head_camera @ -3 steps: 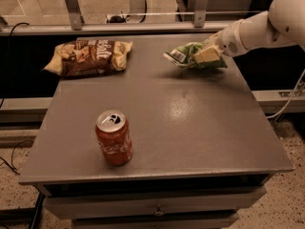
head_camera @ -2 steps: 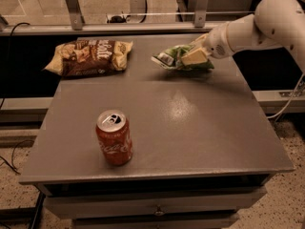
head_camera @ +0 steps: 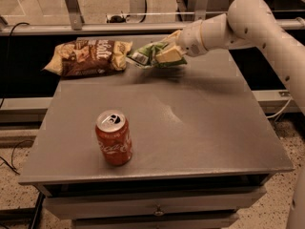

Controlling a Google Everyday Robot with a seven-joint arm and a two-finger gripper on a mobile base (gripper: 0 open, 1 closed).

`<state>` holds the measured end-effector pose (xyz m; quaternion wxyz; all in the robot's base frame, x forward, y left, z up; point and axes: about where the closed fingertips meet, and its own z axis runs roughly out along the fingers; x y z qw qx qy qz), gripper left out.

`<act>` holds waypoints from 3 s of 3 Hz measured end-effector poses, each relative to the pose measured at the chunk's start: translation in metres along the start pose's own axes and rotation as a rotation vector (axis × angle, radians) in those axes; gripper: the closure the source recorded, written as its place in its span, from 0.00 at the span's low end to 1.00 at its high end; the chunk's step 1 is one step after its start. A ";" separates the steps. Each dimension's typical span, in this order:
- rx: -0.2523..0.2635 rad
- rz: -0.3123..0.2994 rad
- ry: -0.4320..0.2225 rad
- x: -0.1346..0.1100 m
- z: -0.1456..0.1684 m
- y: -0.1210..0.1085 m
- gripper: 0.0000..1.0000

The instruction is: Move green jalapeno chip bag near brown chip bag

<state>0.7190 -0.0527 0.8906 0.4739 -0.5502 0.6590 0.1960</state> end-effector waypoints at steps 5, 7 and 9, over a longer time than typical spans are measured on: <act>-0.173 -0.081 -0.107 -0.022 0.071 0.022 0.00; -0.080 -0.070 -0.113 -0.025 0.008 -0.009 0.00; 0.065 -0.052 -0.111 -0.017 -0.072 -0.036 0.00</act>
Offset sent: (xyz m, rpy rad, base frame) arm 0.0125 0.0696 -0.0297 0.0636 0.0005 0.1911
